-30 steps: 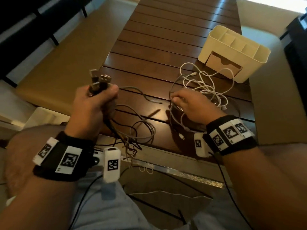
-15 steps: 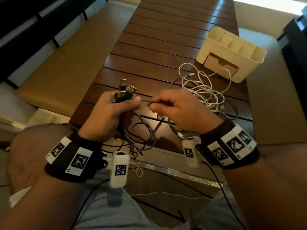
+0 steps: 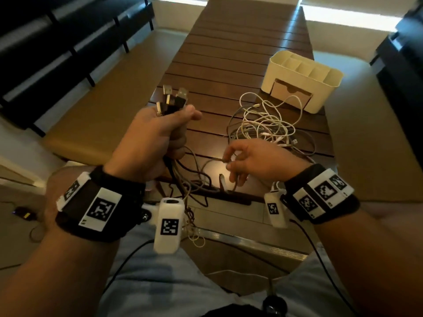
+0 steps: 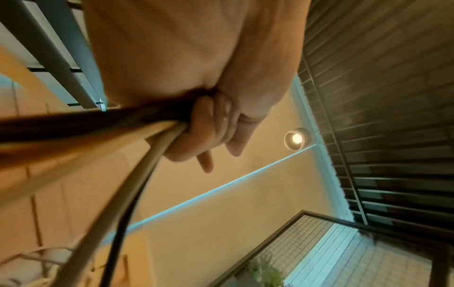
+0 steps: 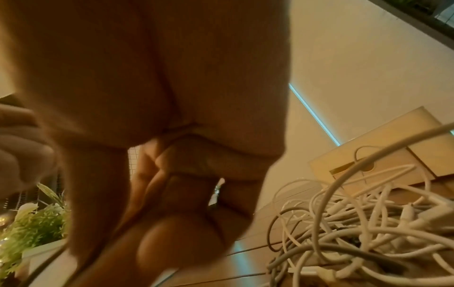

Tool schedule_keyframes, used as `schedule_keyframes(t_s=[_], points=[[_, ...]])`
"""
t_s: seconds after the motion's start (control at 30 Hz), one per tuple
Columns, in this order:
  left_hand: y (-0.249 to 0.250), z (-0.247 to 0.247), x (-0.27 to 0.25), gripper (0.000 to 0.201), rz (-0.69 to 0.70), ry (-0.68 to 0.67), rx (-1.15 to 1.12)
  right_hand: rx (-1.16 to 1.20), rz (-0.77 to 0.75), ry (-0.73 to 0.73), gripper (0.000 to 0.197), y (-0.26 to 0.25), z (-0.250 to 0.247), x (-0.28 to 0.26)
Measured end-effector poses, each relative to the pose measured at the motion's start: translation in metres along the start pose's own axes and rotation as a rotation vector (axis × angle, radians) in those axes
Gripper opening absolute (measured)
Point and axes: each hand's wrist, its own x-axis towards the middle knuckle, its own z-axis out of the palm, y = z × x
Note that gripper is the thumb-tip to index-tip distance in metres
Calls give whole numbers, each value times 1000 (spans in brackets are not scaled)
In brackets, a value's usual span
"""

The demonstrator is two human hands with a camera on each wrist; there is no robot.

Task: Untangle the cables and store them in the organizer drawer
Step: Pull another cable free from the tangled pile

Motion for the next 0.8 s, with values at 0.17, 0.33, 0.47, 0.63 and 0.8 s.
schedule_keyframes(t_s=[0.17,0.33,0.47,0.63,0.8], points=[[35,8,-21,24,13,-159,-55,-375,162,-234,23,5,2,-5],[37,13,-22,24,35,-145,-91,-366,100,-114,51,-3,-7,-9],[22,14,-12,22,1,-88,-126,-293,47,-109,71,-5,-2,-5],[1,12,-1,23,-39,34,-208,98,-149,-287,81,-7,23,2],[-8,14,16,27,-34,153,-340,292,-235,-366,72,-19,60,13]])
